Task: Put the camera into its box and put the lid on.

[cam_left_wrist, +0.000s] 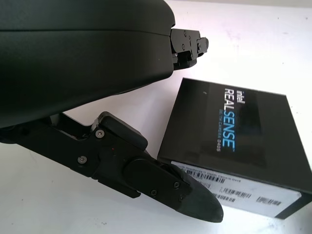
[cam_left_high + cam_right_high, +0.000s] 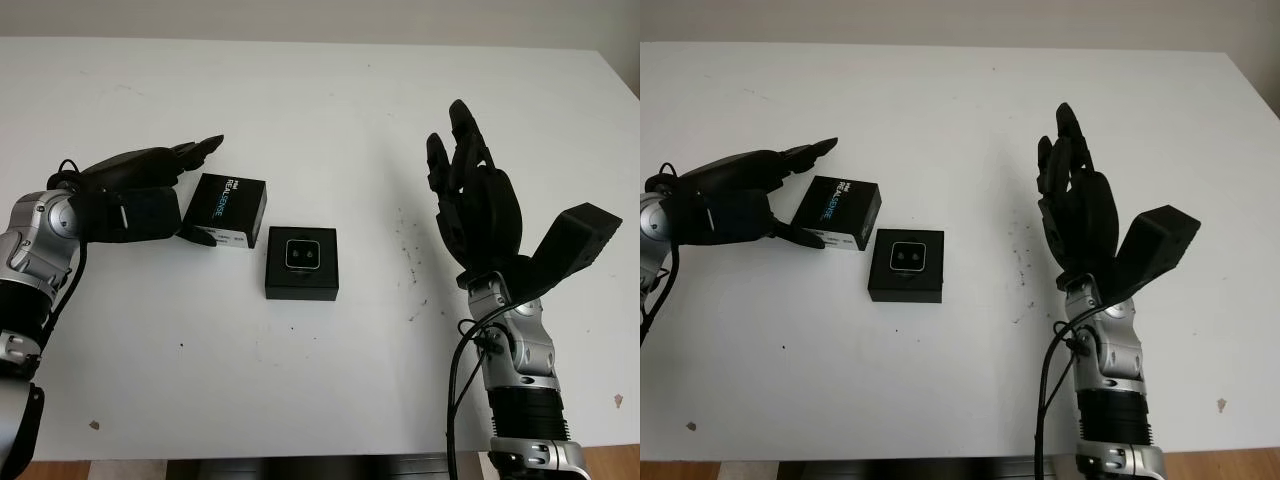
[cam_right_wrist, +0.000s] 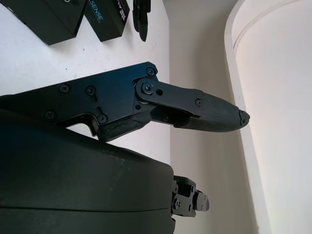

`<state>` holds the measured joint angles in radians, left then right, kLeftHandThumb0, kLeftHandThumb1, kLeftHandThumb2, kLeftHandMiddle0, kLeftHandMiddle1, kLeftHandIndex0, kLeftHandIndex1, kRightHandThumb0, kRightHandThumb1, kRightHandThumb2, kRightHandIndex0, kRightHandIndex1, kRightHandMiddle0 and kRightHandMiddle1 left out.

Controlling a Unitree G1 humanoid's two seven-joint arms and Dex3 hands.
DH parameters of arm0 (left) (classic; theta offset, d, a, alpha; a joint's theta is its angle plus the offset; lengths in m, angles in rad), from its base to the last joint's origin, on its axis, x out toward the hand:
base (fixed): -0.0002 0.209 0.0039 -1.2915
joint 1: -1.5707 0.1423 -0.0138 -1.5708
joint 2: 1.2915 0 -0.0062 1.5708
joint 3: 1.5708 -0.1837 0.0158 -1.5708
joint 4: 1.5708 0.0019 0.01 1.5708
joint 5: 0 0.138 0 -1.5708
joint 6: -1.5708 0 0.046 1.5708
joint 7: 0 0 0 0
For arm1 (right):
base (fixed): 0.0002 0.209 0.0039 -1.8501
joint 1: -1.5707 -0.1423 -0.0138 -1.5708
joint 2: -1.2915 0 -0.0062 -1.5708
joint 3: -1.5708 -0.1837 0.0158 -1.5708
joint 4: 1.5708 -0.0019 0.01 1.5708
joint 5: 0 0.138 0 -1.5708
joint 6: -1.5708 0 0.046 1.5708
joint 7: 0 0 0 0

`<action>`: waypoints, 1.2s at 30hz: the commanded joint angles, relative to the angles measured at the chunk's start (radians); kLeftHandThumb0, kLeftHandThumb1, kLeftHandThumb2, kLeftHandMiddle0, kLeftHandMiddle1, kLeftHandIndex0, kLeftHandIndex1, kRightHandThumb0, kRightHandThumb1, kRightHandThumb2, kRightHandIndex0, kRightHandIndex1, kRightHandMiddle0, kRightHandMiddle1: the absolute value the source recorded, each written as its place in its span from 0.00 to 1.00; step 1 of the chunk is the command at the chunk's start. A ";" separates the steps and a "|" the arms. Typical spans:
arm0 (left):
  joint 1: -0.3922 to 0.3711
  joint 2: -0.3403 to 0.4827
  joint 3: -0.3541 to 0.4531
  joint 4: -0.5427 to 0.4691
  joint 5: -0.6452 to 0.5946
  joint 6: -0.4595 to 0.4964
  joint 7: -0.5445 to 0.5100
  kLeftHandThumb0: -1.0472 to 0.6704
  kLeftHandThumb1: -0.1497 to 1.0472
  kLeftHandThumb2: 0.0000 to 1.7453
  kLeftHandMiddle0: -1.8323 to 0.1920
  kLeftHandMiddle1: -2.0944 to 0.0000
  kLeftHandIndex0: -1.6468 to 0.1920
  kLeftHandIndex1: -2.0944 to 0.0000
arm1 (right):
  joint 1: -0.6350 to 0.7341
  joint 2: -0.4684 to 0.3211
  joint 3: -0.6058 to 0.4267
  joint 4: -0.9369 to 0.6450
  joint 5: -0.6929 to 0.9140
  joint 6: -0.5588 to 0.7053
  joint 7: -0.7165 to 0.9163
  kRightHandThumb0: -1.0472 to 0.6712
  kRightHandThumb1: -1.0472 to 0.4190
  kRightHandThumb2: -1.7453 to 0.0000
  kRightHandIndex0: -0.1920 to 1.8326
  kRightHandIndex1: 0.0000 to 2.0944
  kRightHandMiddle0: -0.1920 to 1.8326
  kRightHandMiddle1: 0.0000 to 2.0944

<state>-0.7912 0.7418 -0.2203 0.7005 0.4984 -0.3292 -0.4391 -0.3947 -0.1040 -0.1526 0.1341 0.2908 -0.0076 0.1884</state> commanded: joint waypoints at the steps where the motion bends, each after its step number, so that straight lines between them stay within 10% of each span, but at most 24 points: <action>1: -0.034 0.002 -0.014 0.010 0.007 -0.012 -0.002 0.16 0.87 0.03 0.95 0.97 0.95 0.98 | 0.006 -0.002 0.006 -0.024 -0.013 -0.011 0.002 0.17 0.00 0.62 0.00 0.00 0.00 0.00; 19: -0.049 0.009 -0.056 0.029 0.060 -0.076 0.008 0.22 0.86 0.03 0.92 0.97 0.94 0.97 | -0.006 0.000 0.012 -0.015 -0.031 -0.006 0.010 0.18 0.00 0.59 0.00 0.00 0.00 0.00; 30: -0.038 -0.002 -0.023 0.096 -0.041 -0.208 0.042 0.35 0.93 0.04 0.72 0.91 0.73 0.89 | 0.005 -0.008 0.025 -0.027 -0.071 0.012 -0.010 0.20 0.00 0.61 0.00 0.01 0.01 0.01; 36: -0.043 -0.002 -0.028 0.124 -0.051 -0.212 0.045 0.41 1.00 0.04 0.68 0.67 0.66 0.84 | 0.010 -0.015 0.027 -0.032 -0.090 0.019 -0.009 0.22 0.00 0.61 0.00 0.01 0.01 0.01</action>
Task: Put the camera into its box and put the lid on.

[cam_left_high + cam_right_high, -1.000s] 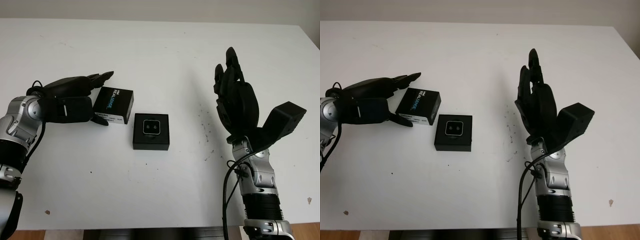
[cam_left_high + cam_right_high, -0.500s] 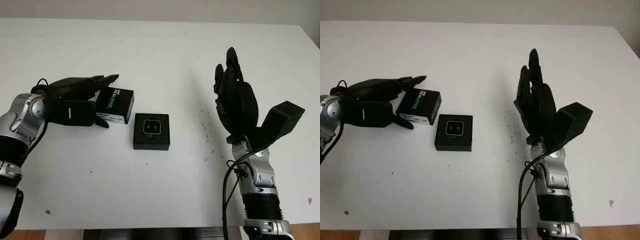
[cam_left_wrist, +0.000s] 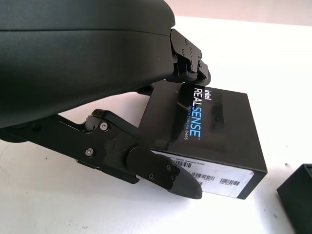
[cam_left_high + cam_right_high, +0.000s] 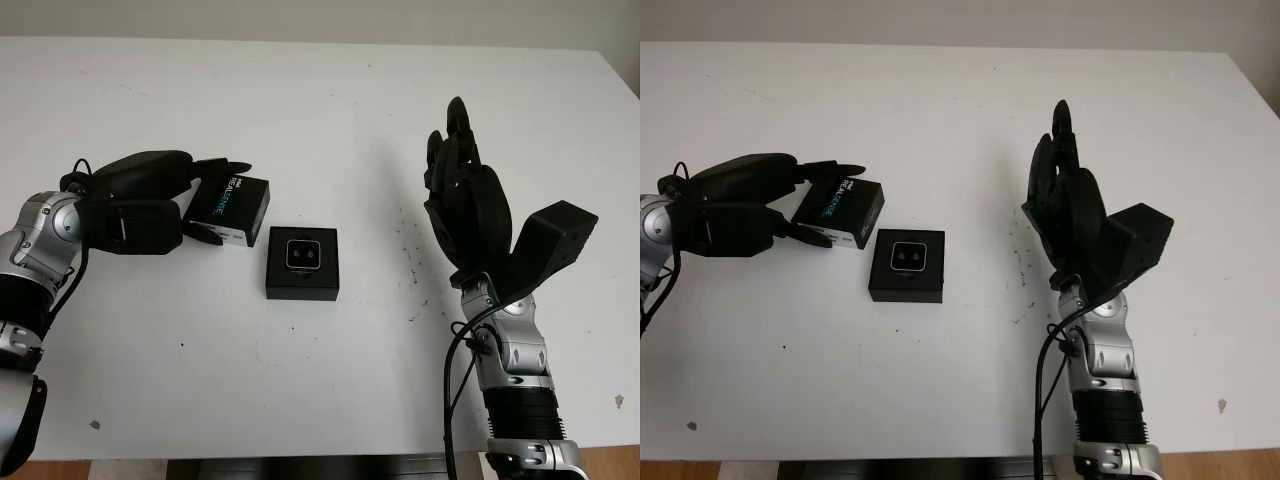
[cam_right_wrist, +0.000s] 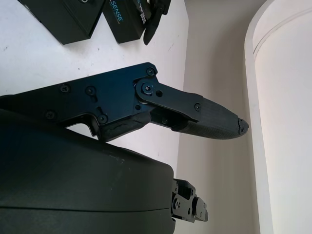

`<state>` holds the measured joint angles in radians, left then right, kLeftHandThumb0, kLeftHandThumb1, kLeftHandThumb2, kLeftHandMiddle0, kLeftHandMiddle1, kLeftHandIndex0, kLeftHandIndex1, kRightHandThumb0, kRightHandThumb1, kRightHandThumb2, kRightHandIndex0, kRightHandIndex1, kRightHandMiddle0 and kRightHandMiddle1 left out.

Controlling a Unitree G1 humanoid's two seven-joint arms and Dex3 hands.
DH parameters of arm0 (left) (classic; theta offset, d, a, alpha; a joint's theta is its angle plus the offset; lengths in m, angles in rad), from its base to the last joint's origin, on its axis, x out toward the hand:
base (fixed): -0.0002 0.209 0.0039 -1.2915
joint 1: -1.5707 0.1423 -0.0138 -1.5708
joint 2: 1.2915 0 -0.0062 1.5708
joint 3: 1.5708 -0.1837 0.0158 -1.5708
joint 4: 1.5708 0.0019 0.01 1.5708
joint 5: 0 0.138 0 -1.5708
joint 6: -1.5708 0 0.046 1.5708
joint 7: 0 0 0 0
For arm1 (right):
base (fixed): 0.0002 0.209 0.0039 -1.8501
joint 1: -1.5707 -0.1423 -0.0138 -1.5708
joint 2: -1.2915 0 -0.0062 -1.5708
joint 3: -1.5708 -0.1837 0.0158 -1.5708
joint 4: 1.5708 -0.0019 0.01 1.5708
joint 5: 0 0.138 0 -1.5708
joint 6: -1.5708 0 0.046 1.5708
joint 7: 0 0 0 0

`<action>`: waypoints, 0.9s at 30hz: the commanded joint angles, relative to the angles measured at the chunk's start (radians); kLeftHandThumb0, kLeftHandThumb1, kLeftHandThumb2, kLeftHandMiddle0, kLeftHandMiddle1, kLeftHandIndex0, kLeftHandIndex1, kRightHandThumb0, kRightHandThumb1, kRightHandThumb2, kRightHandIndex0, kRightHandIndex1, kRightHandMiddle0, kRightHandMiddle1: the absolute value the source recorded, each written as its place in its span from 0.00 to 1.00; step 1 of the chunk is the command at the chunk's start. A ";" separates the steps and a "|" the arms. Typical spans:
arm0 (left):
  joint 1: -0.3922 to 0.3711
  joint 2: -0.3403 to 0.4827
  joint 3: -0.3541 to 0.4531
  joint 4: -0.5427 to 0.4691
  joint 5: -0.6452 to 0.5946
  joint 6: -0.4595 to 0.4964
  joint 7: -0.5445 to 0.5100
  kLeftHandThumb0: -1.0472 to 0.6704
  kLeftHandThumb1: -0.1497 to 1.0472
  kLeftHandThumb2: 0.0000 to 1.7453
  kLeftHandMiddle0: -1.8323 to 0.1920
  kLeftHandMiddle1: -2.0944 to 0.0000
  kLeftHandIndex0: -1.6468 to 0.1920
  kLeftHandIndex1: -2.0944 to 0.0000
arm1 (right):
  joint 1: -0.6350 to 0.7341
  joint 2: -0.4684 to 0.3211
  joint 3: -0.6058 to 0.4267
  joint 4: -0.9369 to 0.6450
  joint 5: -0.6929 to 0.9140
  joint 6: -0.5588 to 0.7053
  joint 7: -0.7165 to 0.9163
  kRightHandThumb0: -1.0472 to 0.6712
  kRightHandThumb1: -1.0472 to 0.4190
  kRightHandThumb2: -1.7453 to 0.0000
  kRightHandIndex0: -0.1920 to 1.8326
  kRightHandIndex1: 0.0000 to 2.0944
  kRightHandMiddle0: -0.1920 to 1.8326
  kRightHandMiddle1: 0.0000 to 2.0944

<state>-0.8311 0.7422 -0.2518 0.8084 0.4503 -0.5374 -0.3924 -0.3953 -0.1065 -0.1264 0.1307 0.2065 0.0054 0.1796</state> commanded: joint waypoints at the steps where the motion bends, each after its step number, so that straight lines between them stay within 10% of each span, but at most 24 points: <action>1: -0.003 -0.002 0.002 0.017 -0.001 -0.001 0.000 0.43 1.00 0.05 0.69 0.63 0.65 0.82 | 0.011 -0.013 0.001 -0.029 -0.006 0.007 0.000 0.22 0.00 0.61 0.00 0.01 0.01 0.01; 5: -0.002 0.001 0.002 0.016 0.000 -0.005 0.003 0.44 1.00 0.07 0.65 0.71 0.62 0.76 | 0.014 -0.014 0.000 -0.032 -0.009 0.010 0.002 0.22 0.00 0.62 0.00 0.01 0.00 0.02; 12: 0.012 -0.001 0.007 -0.015 0.016 0.023 0.051 0.43 1.00 0.07 0.70 0.53 0.70 0.56 | 0.019 -0.008 -0.003 -0.029 0.001 0.005 0.011 0.22 0.00 0.63 0.00 0.01 0.01 0.02; 18: 0.047 -0.046 0.069 -0.119 -0.038 0.197 0.087 0.45 1.00 0.05 0.72 0.23 0.73 0.44 | 0.024 -0.007 0.002 -0.033 -0.002 0.008 0.011 0.22 0.00 0.63 0.01 0.02 0.02 0.03; 27: 0.085 -0.047 0.098 -0.361 -0.071 0.435 0.008 0.46 1.00 0.04 0.71 0.19 0.76 0.33 | 0.035 -0.002 0.013 -0.043 -0.015 0.010 0.004 0.22 0.00 0.62 0.01 0.02 0.02 0.03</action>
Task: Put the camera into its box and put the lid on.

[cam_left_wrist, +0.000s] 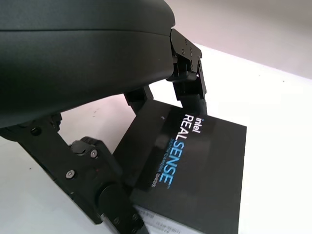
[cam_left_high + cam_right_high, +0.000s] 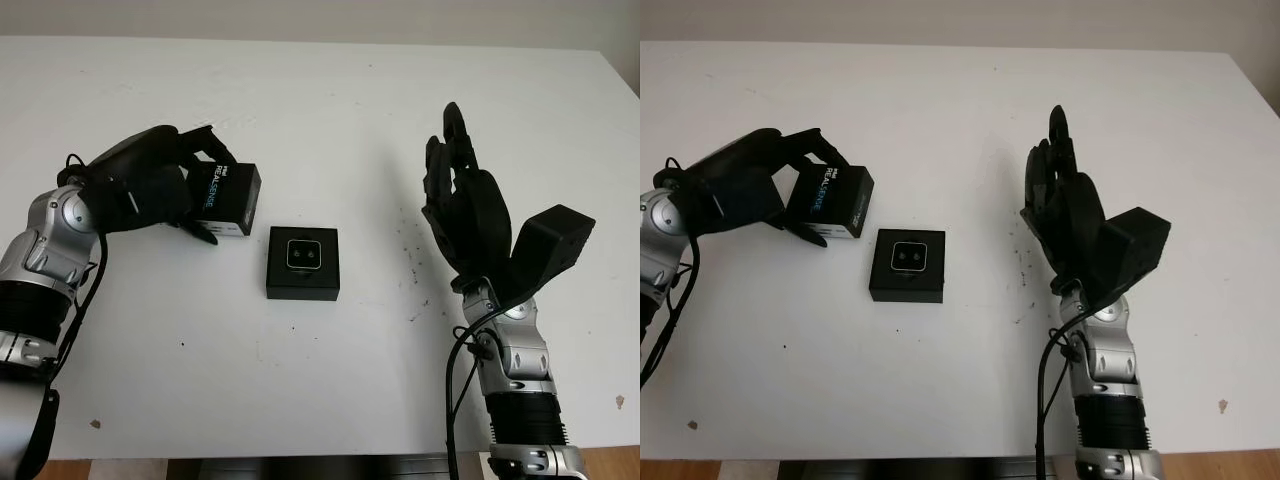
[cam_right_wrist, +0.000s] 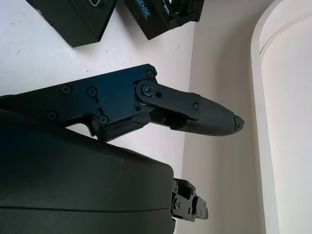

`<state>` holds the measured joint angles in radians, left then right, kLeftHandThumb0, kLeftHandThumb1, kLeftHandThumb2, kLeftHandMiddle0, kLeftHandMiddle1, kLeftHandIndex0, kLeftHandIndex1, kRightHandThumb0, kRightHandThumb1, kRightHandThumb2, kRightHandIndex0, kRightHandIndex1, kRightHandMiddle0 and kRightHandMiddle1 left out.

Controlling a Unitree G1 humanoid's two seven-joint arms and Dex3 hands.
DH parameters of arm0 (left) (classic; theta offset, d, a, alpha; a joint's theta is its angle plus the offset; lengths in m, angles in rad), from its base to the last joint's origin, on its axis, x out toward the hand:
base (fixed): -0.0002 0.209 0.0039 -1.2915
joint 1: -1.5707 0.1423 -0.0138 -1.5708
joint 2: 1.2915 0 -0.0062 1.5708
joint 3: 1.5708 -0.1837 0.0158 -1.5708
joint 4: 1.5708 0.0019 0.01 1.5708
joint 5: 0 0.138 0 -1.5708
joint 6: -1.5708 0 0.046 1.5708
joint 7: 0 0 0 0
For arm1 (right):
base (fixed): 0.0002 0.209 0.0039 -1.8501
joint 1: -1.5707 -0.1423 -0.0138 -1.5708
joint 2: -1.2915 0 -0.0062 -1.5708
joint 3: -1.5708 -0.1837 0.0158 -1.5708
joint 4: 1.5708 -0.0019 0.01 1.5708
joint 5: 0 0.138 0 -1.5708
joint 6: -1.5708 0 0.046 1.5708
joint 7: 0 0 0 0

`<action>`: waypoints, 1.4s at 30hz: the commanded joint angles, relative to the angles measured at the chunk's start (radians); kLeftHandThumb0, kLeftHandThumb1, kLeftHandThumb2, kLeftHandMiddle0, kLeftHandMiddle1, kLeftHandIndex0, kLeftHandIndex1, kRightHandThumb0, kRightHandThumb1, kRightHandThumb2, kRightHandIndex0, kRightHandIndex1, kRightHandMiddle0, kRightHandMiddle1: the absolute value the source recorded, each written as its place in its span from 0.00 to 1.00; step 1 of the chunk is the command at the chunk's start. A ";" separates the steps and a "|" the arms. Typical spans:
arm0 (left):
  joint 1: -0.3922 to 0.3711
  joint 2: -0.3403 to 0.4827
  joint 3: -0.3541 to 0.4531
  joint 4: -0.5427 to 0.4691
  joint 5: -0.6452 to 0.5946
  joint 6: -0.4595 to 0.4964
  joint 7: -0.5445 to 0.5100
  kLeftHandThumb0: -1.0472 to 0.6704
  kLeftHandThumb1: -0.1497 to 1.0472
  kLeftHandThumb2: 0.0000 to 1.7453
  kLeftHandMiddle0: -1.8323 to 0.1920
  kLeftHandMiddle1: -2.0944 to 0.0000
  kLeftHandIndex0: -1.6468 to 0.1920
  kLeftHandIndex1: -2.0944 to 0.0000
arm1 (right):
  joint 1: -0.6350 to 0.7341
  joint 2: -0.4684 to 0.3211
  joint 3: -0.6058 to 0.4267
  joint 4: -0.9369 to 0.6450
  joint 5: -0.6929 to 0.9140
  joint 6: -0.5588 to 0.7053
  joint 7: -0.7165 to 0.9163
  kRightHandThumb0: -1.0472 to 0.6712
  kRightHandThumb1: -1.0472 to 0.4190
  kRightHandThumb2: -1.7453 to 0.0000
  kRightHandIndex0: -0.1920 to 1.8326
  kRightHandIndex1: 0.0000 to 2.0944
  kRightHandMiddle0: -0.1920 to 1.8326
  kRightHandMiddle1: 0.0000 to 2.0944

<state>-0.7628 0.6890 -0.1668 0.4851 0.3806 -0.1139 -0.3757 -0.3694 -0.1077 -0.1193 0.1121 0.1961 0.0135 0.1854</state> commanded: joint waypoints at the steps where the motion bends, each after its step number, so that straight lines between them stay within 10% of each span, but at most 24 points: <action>1: 0.018 0.008 0.012 -0.056 0.002 0.027 -0.016 0.46 1.00 0.04 0.71 0.20 0.76 0.32 | 0.011 0.001 0.006 -0.026 -0.005 0.001 -0.004 0.23 0.00 0.62 0.01 0.02 0.02 0.03; 20: 0.060 0.057 0.014 -0.438 0.038 0.391 -0.253 0.46 1.00 0.04 0.72 0.20 0.75 0.30 | 0.028 0.019 0.035 -0.023 -0.038 -0.044 -0.023 0.23 0.00 0.63 0.00 0.02 0.01 0.02; 42: -0.020 0.064 0.004 -0.535 0.005 0.680 -0.424 0.44 0.99 0.03 0.66 0.25 0.72 0.29 | 0.025 0.053 0.074 -0.011 -0.078 -0.061 -0.042 0.21 0.00 0.66 0.00 0.00 0.00 0.02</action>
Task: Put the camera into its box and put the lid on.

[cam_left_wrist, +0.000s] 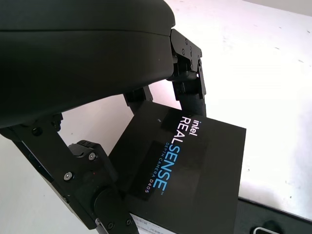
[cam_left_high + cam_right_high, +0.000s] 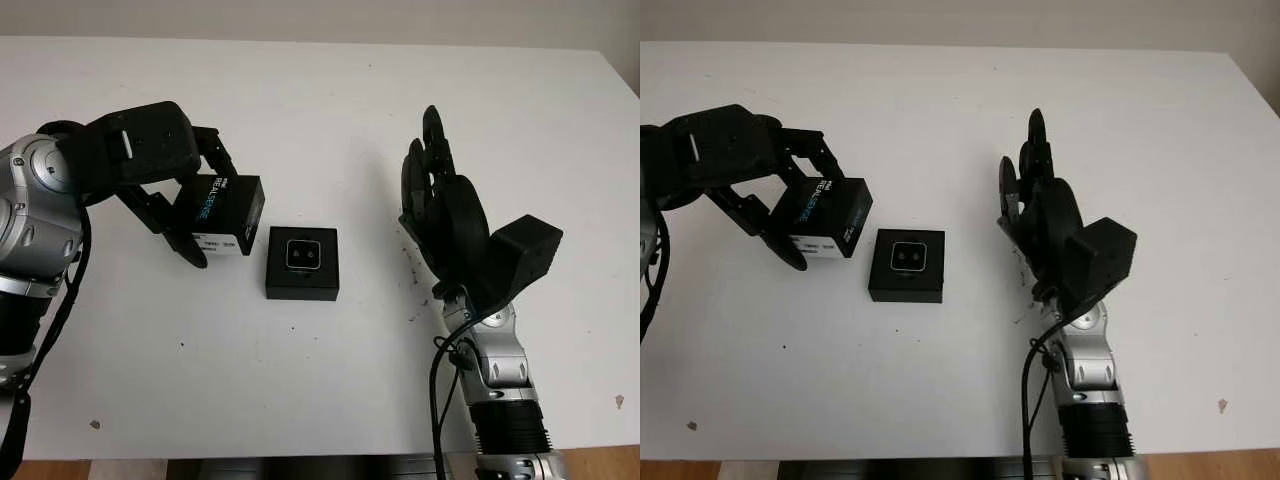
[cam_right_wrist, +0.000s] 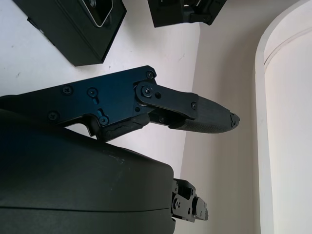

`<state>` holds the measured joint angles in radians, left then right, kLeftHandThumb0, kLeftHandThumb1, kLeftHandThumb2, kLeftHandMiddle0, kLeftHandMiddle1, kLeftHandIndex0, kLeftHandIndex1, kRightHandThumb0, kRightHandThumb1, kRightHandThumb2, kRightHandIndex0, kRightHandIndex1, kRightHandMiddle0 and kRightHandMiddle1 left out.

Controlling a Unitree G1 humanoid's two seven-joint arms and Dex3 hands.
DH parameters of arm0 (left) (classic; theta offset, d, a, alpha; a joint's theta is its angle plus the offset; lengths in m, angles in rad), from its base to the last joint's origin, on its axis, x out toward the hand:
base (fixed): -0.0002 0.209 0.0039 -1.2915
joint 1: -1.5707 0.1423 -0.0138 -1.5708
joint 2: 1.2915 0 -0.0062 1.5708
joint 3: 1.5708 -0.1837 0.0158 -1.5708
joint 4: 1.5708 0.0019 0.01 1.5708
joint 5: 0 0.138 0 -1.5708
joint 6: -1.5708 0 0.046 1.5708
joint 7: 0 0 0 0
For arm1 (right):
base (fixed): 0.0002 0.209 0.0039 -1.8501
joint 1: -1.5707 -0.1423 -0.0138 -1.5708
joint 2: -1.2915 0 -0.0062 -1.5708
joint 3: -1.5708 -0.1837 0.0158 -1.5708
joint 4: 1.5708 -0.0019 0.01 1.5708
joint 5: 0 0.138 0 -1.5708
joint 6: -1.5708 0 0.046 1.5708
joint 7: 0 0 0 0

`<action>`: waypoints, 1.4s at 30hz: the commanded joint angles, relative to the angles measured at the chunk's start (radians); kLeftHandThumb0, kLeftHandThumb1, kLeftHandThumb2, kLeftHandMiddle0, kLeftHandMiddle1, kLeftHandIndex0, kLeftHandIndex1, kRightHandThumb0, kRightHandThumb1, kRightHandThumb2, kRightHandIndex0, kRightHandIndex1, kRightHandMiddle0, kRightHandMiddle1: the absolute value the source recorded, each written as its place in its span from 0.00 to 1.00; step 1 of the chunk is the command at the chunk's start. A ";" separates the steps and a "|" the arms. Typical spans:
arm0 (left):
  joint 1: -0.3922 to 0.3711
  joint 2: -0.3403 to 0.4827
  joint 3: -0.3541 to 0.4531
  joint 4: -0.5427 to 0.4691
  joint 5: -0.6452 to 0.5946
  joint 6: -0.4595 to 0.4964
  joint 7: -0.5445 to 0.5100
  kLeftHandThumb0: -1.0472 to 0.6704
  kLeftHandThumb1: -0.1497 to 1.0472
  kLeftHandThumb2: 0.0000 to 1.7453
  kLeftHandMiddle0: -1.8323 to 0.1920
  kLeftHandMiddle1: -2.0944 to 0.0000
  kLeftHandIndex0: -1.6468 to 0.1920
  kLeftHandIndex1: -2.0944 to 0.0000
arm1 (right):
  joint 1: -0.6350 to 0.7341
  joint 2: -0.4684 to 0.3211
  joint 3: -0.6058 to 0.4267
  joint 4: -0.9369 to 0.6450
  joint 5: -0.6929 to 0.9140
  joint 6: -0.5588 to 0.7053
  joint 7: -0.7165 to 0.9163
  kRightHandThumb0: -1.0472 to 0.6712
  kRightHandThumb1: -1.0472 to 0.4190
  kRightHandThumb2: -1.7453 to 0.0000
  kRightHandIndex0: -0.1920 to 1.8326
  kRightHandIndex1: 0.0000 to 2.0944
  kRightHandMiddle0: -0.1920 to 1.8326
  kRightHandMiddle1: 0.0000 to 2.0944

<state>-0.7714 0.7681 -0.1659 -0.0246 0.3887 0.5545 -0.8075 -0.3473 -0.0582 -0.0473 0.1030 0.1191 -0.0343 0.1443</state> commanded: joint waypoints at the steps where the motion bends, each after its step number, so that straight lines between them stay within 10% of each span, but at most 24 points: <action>1: -0.005 -0.022 0.006 -0.030 -0.011 0.019 0.015 0.44 1.00 0.04 0.67 0.20 0.72 0.25 | 0.003 0.004 0.002 -0.003 -0.001 -0.012 -0.002 0.21 0.00 0.66 0.00 0.00 0.00 0.02; 42: 0.050 -0.087 -0.127 -0.216 -0.026 0.310 0.062 0.44 1.00 0.03 0.71 0.18 0.75 0.24 | 0.031 0.026 0.042 -0.060 -0.077 -0.052 -0.063 0.17 0.00 0.68 0.00 0.00 0.00 0.00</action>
<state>-0.7070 0.6910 -0.2762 -0.2298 0.3561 0.8607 -0.7526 -0.3270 -0.0363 -0.0070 0.0657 0.0386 -0.0744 0.0792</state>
